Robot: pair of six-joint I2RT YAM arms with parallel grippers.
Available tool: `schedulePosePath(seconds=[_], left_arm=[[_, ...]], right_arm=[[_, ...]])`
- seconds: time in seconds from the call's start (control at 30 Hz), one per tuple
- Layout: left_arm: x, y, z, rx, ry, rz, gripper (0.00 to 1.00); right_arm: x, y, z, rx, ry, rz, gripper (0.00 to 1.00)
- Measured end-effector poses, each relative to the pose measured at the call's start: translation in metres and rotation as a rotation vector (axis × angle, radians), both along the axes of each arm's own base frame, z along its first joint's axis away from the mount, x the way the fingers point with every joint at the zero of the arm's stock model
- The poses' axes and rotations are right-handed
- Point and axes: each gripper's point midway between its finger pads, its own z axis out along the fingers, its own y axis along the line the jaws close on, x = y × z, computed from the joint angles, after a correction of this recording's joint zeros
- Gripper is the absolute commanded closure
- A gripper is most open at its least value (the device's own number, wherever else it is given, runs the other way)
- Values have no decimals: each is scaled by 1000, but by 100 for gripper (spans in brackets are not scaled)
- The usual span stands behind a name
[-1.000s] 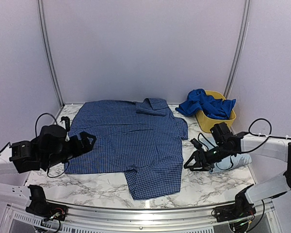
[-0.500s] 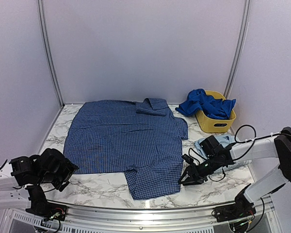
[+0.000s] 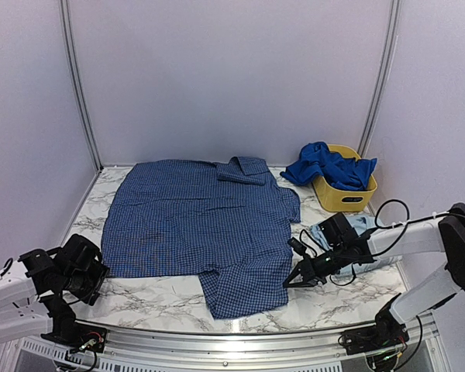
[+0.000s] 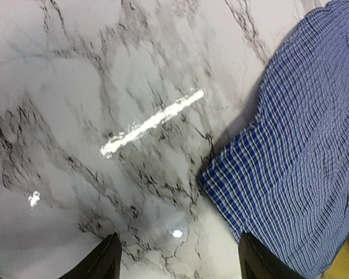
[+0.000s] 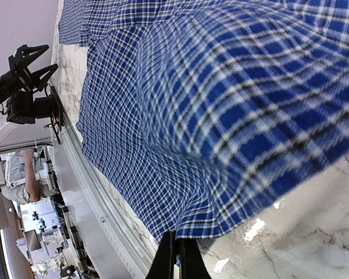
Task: Fold and stack the mixed laundry pile
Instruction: Fold the flattened shirt at the center of the board.
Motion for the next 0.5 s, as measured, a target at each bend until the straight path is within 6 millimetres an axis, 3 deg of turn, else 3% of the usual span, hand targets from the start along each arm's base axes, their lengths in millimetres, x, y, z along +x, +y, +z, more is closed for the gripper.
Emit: schedulePosePath(seconds=[0.1, 0.27, 0.5], left_arm=[[7, 6, -8, 28, 39, 11, 30], [34, 4, -9, 21, 12, -5, 43], [63, -6, -12, 9, -5, -68, 76]], right_arm=[[1, 1, 1, 4, -8, 0, 100], [1, 1, 2, 5, -10, 0, 100], [5, 2, 15, 27, -66, 7, 100]])
